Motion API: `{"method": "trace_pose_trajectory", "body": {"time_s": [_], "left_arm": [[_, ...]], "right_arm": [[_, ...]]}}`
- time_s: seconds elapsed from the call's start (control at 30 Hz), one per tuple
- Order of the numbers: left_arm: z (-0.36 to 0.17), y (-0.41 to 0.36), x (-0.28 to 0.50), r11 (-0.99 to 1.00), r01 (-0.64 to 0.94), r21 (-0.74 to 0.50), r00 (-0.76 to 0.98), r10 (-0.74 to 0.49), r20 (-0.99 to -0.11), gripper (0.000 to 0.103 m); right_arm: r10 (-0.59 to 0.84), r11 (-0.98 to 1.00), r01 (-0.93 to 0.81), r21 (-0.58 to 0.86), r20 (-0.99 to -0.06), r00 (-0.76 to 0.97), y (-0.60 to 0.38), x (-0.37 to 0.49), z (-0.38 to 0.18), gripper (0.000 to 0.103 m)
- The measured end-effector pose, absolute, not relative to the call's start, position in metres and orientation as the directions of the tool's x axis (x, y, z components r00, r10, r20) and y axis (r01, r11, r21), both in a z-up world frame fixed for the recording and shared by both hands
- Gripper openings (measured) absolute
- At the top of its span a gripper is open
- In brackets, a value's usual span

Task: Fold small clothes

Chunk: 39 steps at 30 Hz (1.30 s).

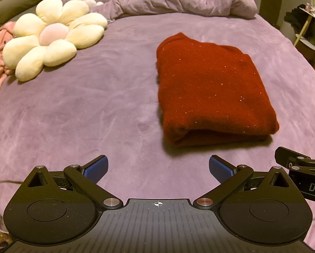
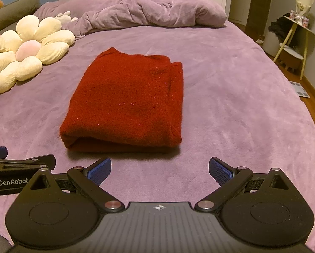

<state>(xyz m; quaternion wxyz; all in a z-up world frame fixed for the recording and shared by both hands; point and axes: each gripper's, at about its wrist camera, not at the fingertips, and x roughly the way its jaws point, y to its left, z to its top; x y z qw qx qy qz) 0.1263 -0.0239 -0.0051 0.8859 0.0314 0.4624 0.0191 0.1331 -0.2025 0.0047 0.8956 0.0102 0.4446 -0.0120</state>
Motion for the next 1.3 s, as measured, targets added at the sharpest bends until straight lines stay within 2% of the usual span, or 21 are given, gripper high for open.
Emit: {"method": "trace_pose_trajectory", "body": {"time_s": [1.3], "left_arm": [[-0.0058,-0.0309,0.1239,0.996,0.024,0.089,0.58,0.059,-0.812,0.103]], "right_arm": [[0.0,1.0,0.02,0.016,-0.783,0.623,-0.2049,0.1308,0.0041,0.099]]}}
